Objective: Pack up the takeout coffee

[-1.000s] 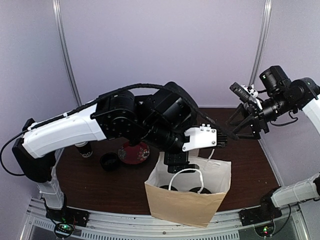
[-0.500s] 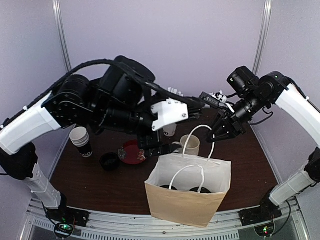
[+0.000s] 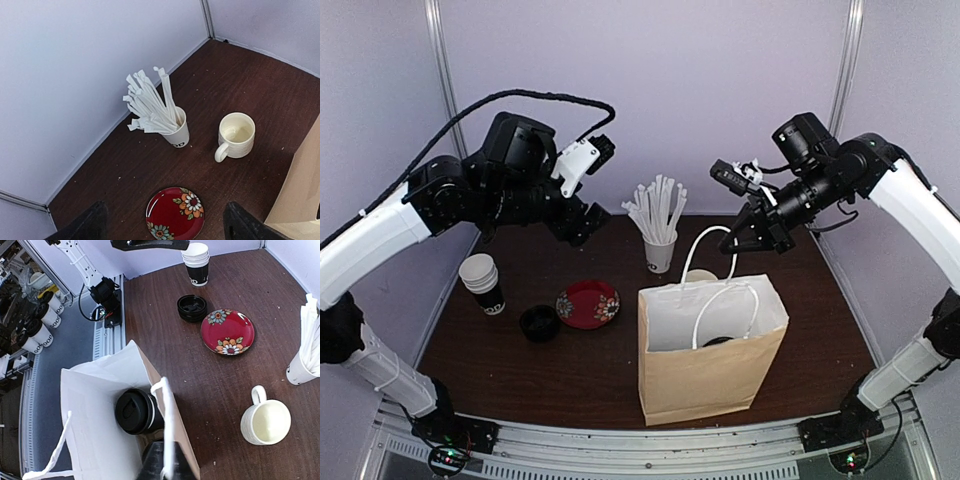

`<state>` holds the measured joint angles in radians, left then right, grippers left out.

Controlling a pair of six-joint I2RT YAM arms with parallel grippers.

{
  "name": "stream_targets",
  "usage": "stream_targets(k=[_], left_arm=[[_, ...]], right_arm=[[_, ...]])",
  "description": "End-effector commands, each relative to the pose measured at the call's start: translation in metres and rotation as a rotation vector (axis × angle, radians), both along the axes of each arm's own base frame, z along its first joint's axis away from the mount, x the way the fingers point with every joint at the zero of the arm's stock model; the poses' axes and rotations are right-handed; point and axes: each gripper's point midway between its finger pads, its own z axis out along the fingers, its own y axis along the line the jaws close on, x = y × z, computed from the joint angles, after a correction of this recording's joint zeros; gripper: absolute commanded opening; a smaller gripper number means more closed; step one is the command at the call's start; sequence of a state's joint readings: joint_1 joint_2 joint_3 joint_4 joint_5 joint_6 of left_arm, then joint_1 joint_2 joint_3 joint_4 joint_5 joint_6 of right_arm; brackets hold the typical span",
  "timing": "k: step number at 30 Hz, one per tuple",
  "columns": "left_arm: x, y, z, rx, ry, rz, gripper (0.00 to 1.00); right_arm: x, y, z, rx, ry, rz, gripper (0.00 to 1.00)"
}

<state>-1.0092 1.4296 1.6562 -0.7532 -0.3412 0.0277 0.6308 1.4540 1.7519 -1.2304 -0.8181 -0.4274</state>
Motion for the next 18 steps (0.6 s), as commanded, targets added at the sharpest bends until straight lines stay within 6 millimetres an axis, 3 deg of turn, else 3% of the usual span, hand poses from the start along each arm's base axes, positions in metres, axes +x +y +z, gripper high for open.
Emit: stream_targets(k=[1,3,7,11,14,18], left_arm=[[0.027,-0.012,0.006,-0.219,0.087,0.022,0.81],[0.046,-0.018,-0.001,-0.235,0.117,0.017,0.77],[0.091,-0.028,-0.006,-0.288,0.176,0.035,0.64],[0.121,-0.041,-0.008,-0.350,0.203,0.016,0.60],[0.143,-0.056,-0.022,-0.362,0.239,0.006,0.58],[0.165,-0.078,-0.039,-0.399,0.273,-0.016,0.55]], right_arm=[[0.010,0.002,0.003,-0.019,-0.028,-0.026,0.32],[0.009,-0.002,0.008,-0.027,-0.047,-0.021,0.50],[0.005,-0.019,0.031,-0.030,-0.123,-0.038,0.68],[0.012,-0.051,0.046,-0.061,-0.213,-0.141,0.72],[0.032,-0.085,0.050,-0.059,-0.250,-0.307,0.74],[0.057,-0.120,0.034,-0.041,-0.225,-0.493,0.74]])
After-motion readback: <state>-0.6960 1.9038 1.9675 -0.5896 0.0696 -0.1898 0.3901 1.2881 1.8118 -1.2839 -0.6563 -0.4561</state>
